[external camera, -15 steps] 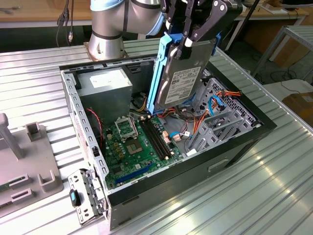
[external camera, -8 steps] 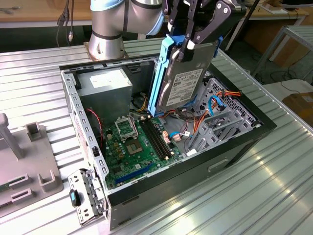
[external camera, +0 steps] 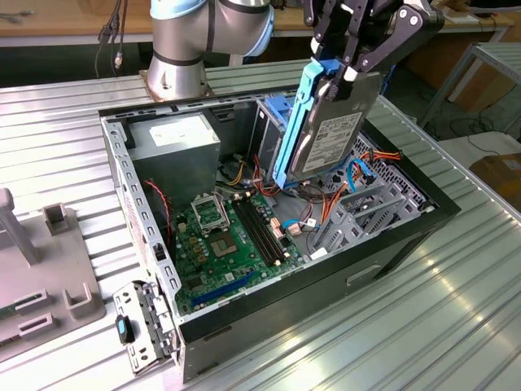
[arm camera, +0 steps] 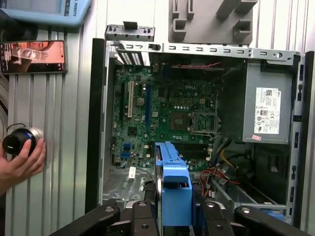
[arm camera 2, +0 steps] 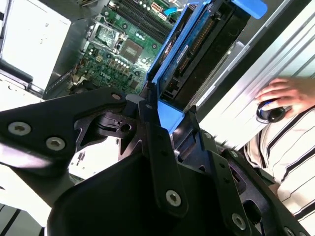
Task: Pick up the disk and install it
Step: 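Insert the disk into the insertion slot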
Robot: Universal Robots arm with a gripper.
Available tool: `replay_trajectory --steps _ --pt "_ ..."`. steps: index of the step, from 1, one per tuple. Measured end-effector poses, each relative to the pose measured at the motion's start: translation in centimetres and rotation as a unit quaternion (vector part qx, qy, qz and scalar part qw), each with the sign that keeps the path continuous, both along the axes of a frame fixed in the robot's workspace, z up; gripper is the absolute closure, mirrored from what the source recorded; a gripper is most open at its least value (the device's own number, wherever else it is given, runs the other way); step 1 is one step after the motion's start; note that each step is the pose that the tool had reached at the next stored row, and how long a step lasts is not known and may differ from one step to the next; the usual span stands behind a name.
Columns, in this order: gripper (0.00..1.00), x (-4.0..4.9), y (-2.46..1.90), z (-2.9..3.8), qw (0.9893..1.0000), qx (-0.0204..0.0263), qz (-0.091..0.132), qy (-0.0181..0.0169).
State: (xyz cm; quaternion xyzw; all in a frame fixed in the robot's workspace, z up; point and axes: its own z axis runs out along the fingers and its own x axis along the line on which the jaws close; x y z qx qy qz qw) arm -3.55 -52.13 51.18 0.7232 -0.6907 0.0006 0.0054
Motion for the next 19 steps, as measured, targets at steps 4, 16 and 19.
replay_trajectory --steps 4,16,19 --pt "0.64 0.43 -1.17 -0.11 1.0 0.0001 0.0 0.0" --pt "0.64 1.75 -3.24 -0.26 1.0 -0.0001 0.0 0.0009" --pt "0.64 2.41 -3.24 -0.3 1.0 -0.0007 0.0 0.0009"
